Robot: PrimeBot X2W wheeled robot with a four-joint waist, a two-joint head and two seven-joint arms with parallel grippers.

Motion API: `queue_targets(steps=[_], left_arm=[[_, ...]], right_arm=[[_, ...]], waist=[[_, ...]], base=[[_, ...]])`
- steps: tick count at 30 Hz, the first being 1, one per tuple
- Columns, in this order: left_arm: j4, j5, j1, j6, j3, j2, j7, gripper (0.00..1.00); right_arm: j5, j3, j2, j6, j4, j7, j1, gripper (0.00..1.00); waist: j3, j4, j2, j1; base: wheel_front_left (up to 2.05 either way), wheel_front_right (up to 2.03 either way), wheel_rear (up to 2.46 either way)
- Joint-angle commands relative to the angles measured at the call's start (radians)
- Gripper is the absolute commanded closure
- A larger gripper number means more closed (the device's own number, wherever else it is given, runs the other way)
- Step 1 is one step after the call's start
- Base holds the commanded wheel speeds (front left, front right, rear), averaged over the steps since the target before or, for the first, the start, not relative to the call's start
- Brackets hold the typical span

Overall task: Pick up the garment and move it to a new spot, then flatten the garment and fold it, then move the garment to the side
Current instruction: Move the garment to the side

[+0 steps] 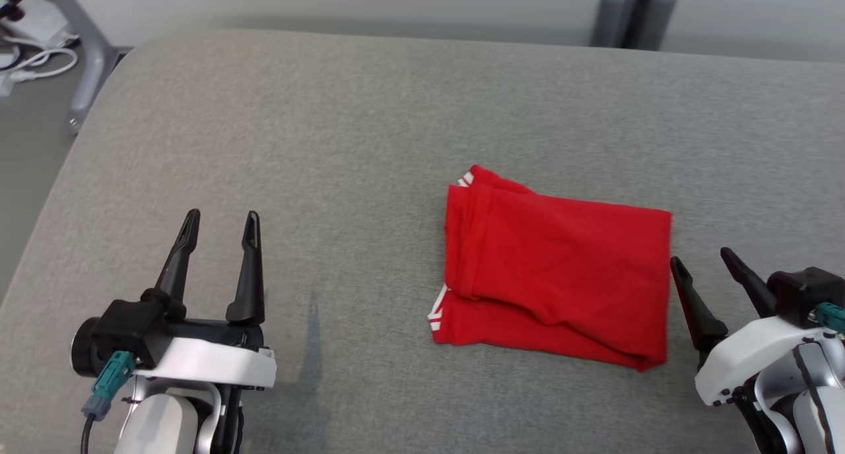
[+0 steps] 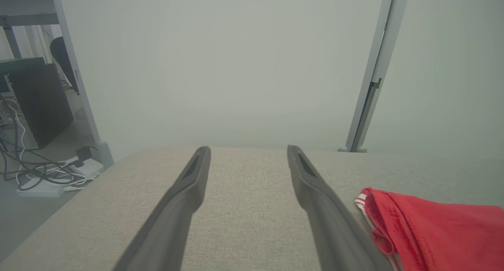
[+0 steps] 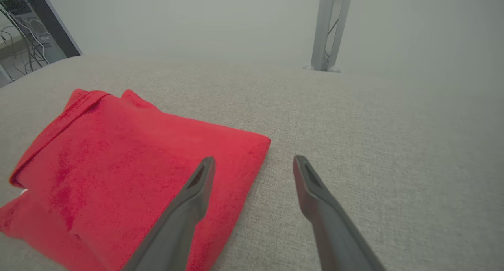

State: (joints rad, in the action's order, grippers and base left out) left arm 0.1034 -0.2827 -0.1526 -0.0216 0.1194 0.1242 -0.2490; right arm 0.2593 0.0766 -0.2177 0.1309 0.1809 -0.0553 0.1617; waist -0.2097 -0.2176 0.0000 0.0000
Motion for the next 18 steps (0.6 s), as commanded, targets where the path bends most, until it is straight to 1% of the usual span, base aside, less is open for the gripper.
queue_targets(steps=[1, 4, 10, 11, 12, 13, 15, 18], left_arm=[[0.001, -0.002, -0.018, 0.003, -0.001, 0.001, -0.009, 0.0], [0.006, -0.002, -0.03, 0.012, -0.004, -0.005, -0.014, 0.0], [0.014, 0.009, -0.036, 0.011, -0.006, -0.019, -0.017, 0.0], [0.011, 0.01, -0.038, 0.012, -0.008, -0.021, -0.018, 0.0], [0.009, 0.011, -0.039, 0.012, -0.011, -0.022, -0.017, 0.0], [0.006, 0.014, -0.041, 0.014, -0.013, -0.023, -0.017, 0.0], [0.002, 0.019, -0.043, 0.017, -0.019, -0.024, -0.017, 0.0], [-0.007, 0.028, -0.036, 0.021, -0.024, -0.026, -0.017, 0.0]], right_arm=[[0.009, 0.005, -0.013, 0.0, 0.029, -0.002, 0.018, 0.0], [0.021, 0.021, -0.021, 0.0, 0.107, 0.001, 0.048, 0.0], [0.052, 0.068, -0.029, 0.0, 0.223, -0.007, 0.103, 0.0], [0.058, 0.075, -0.031, 0.0, 0.235, -0.005, 0.11, 0.35], [0.066, 0.084, -0.031, 0.0, 0.245, -0.008, 0.114, 0.66], [0.071, 0.091, -0.032, 0.0, 0.25, -0.01, 0.119, 1.0], [0.073, 0.109, -0.044, -0.001, 0.25, -0.003, 0.133, 1.0], [0.062, 0.155, -0.065, -0.001, 0.22, 0.015, 0.154, 1.0]], waist=[[-0.034, -0.041, 0.0, 0.0], [-0.046, -0.061, 0.0, 0.0], [-0.053, -0.073, 0.0, 0.0], [-0.053, -0.072, 0.0, 0.0], [-0.054, -0.072, 0.0, 0.0], [-0.054, -0.069, 0.0, 0.0], [-0.055, -0.06, 0.0, 0.0], [-0.052, -0.022, 0.0, 0.0]], base=[[0.0, 0.0, 0.0], [0.0, 0.0, 0.0], [0.0, 0.0, 0.0], [0.0, 0.0, 0.0], [0.0, 0.0, 0.0], [0.0, 0.0, 0.0], [0.0, 0.0, 0.0], [0.0, 0.0, 0.0]])
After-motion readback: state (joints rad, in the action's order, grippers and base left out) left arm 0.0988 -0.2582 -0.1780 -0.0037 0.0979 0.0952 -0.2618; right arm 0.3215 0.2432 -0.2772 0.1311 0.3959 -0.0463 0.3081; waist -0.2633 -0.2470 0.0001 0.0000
